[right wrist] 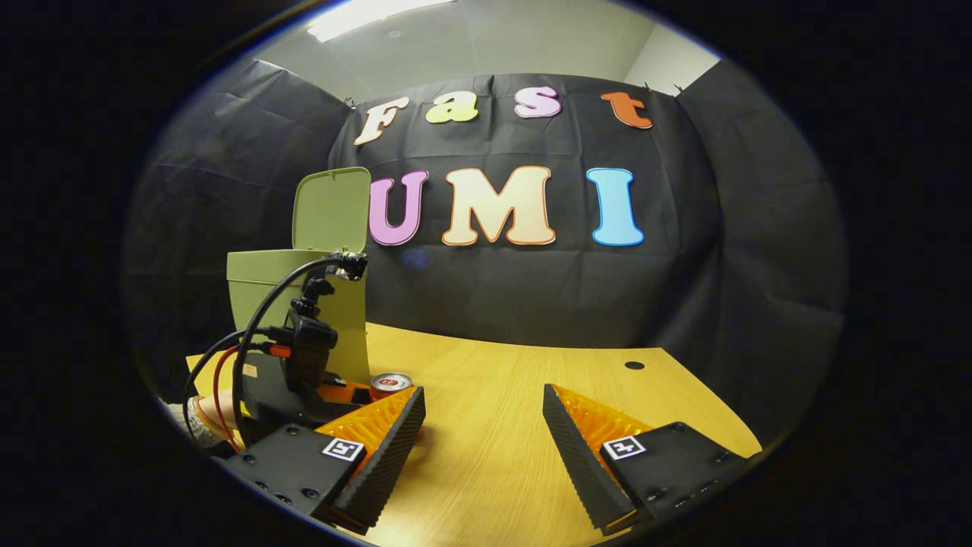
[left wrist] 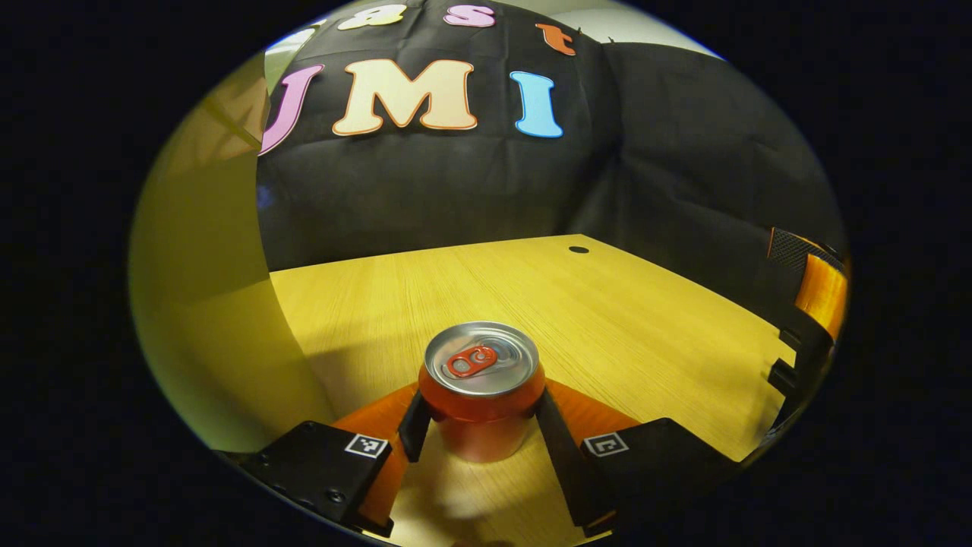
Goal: Press the lid of the desktop garbage bin to open it, pick up the crumpled paper on the desktop and throw it into the bin, then pick up the pop can on the desktop and drop it into the bin, and finally close the garbage bin lid.
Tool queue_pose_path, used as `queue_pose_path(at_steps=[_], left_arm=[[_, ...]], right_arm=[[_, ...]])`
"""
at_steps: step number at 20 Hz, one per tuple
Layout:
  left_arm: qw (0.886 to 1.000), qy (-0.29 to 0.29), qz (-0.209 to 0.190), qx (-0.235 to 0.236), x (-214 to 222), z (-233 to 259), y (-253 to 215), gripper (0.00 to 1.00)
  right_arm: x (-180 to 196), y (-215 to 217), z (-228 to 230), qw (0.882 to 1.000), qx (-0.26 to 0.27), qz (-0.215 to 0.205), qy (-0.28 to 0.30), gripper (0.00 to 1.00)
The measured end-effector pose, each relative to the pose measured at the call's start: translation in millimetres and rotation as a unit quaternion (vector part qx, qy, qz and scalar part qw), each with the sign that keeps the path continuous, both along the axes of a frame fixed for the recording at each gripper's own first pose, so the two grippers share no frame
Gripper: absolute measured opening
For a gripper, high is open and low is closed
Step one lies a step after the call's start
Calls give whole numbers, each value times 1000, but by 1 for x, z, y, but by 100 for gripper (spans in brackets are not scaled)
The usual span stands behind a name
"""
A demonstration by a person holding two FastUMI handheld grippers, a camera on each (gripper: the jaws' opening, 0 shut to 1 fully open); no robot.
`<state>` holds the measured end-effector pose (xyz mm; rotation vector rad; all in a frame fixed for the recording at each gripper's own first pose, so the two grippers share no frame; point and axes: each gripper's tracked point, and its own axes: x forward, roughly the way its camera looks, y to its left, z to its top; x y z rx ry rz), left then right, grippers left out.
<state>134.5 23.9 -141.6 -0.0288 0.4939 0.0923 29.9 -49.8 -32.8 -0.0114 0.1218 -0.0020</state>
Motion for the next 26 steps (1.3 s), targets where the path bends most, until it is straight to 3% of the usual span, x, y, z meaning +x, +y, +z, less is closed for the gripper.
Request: queue_pose_path(at_steps=[6, 15, 20, 26], left_arm=[[999, -34, -14, 14, -23, 43, -14, 78], [990, -102, -99, 12, -71, 177, -61, 77], [986, -150, -75, 21, -78, 262, -27, 77], [981, -184, 33, 51, -80, 322, 71, 77]], right_arm=[[-2, 6, 1, 1000, -4, 5, 3, 98], [-1, 20, -9, 1000, -10, 18, 23, 100], [-4, 17, -12, 999, -17, 14, 34, 98], [-2, 12, -17, 999, -19, 9, 44, 98]])
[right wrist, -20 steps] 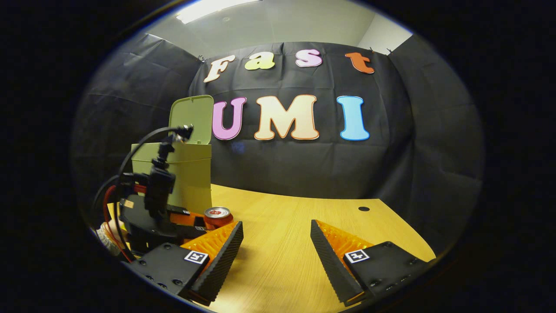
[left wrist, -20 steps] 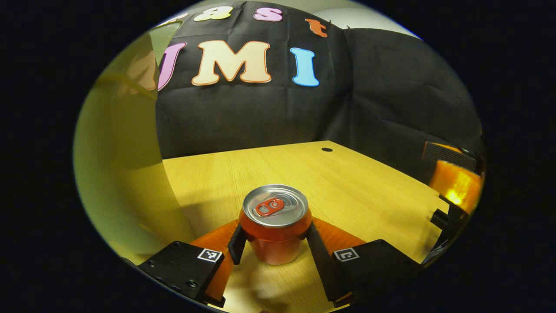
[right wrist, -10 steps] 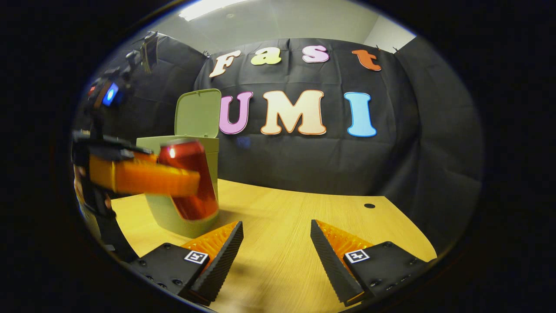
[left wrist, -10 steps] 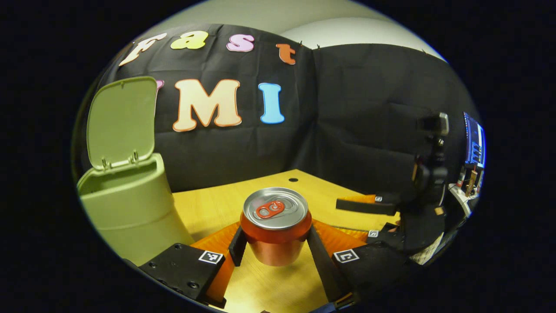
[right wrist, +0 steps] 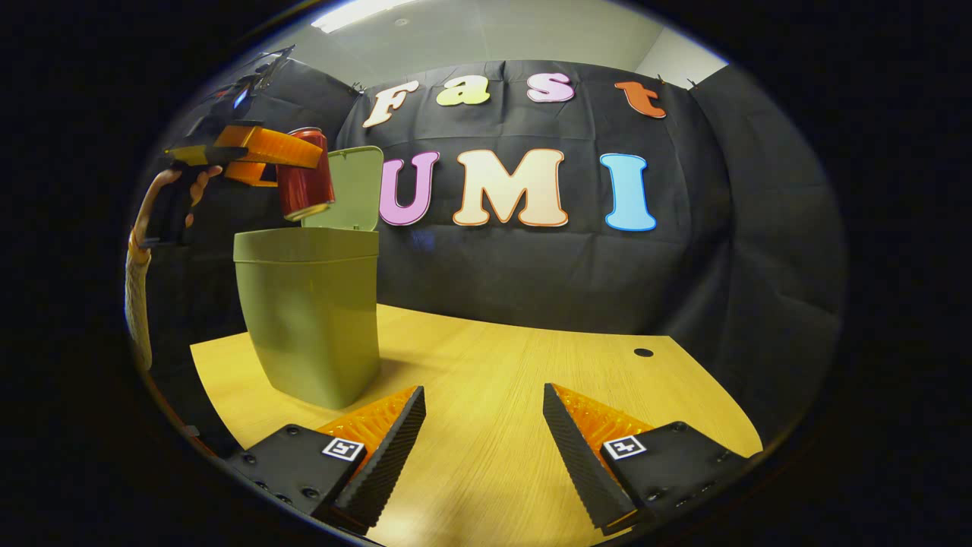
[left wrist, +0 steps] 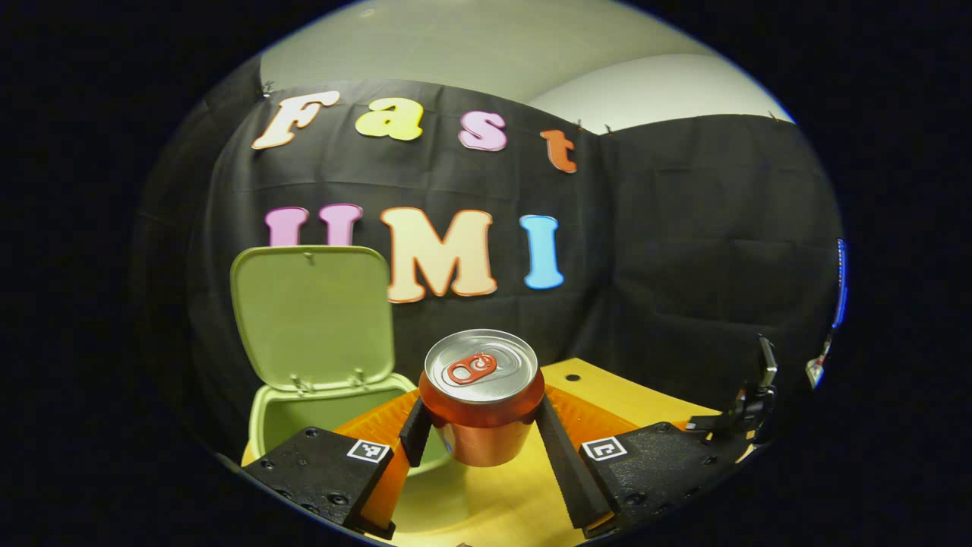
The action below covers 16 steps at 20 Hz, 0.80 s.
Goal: Press the lid of the desktop garbage bin to open it, pick up the crumpled paper on the desktop and throw it into the bin, then pick up the pop can on the desktop and drop it into the bin, and finally close the garbage bin lid.
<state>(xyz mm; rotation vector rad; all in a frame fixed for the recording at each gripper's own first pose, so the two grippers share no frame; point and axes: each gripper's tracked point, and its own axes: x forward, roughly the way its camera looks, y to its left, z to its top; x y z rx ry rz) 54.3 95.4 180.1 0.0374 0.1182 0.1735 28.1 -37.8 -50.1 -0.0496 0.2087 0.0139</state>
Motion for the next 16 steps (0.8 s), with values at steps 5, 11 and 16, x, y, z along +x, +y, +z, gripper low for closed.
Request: queue_pose_path(at_steps=[5, 11, 16], left_arm=[[996, 20, 85, 9, -2, 1, 80, 76], [991, 74, 106, -37, -1, -43, 109, 77], [989, 72, 123, -34, 1, -41, 118, 78]], right_arm=[[0, -3, -3, 1000, -3, -4, 5, 98], [-2, -7, 0, 1000, 3, -6, 1, 98], [-5, -12, 6, 1000, 12, -12, -8, 98]])
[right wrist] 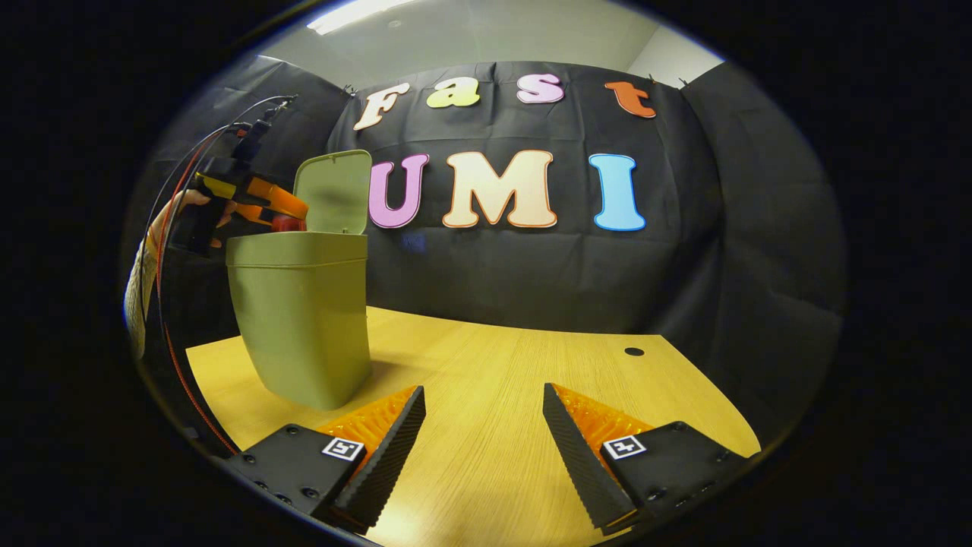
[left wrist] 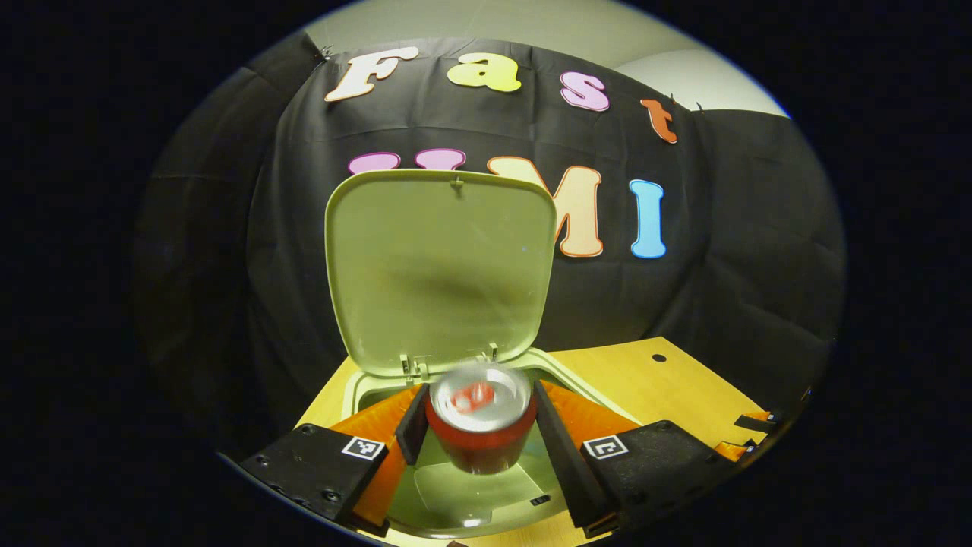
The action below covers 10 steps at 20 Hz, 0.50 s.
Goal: Press the lid of the desktop garbage bin to open it, pick up the crumpled paper on the desktop and throw it into the bin, then pick up the pop can on the desktop and drop it into the bin, and finally close the garbage bin lid.
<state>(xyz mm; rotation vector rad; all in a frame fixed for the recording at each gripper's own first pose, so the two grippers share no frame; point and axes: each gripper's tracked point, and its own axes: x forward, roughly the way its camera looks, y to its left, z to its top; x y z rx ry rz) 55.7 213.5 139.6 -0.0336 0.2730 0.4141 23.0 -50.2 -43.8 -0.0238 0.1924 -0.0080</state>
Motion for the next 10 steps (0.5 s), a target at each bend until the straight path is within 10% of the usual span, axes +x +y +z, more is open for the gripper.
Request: queue_pose_path(at_steps=[10], left_arm=[[996, -61, 11, 59, 8, 90, -16, 89]], right_arm=[[-2, -1, 3, 1000, -6, -2, -4, 98]])
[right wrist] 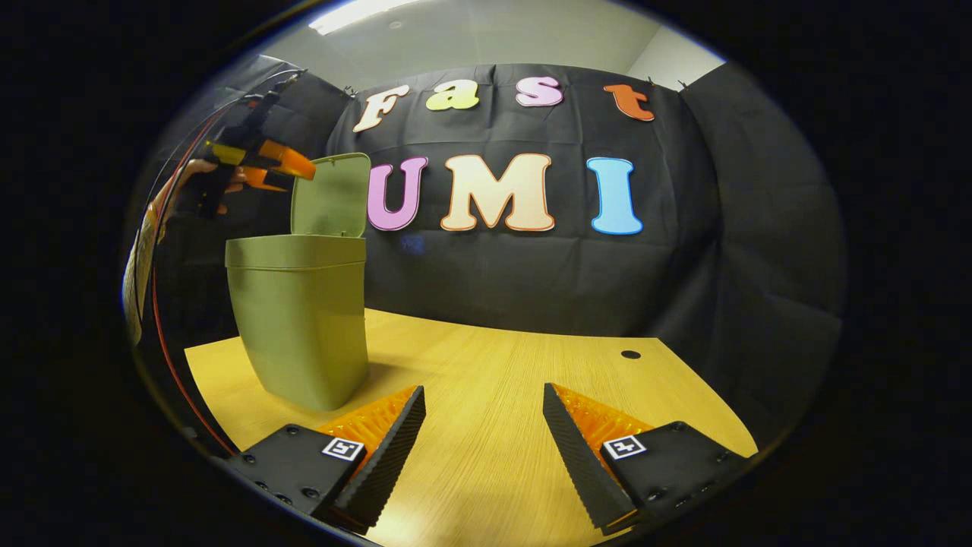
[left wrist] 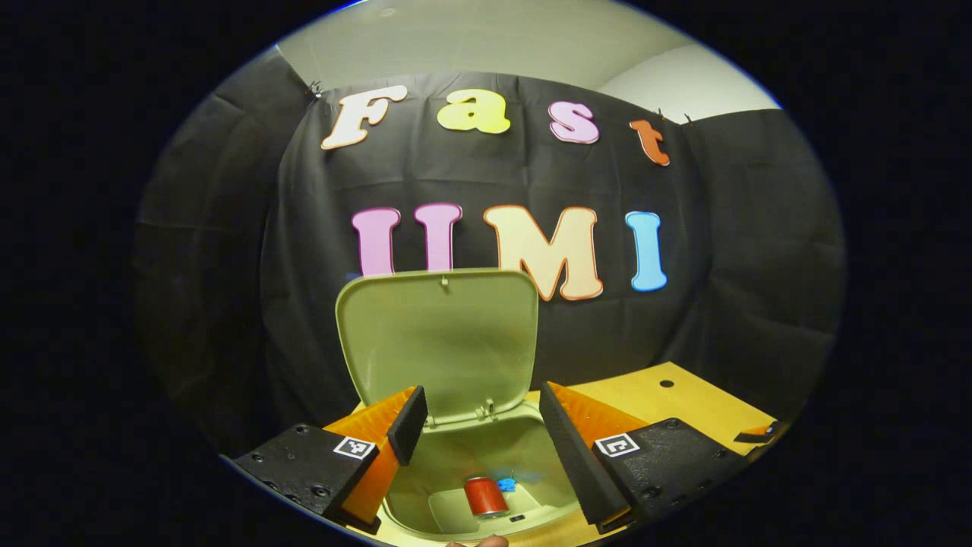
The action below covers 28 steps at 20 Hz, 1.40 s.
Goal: Press the lid of the desktop garbage bin to open it, pick up the crumpled paper on the desktop and throw it into the bin, then pick up the pop can on the desktop and drop it into the bin, and finally close the garbage bin lid.
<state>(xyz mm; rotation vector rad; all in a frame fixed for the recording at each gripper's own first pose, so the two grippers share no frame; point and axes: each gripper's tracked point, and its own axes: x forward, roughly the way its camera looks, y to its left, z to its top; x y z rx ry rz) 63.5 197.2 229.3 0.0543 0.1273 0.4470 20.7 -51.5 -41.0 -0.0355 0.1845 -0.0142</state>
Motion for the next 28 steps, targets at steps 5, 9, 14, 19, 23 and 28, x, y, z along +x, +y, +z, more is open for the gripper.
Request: queue_pose_path(at_steps=[5, 9, 14, 19, 23, 28], left_arm=[[999, -40, 19, 6, 11, 48, 10, 88], [997, -51, 53, 32, 25, 78, 34, 88], [992, -42, 80, 87, 53, 100, 62, 88], [993, -23, 86, 73, 74, 84, 71, 90], [994, -7, 93, 60, 78, 69, 81, 87], [996, -16, 84, 39, 69, 64, 73, 88]], right_arm=[[1, 2, 0, 1000, 4, 2, -1, 98], [1, 3, 1, 1000, 3, 5, -2, 98], [6, 1, -4, 1000, 11, 2, 3, 98], [5, 6, -7, 1000, 11, 8, 6, 98], [7, 8, -7, 1000, 9, 12, 7, 98], [7, 6, -5, 1000, 12, 9, 5, 98]])
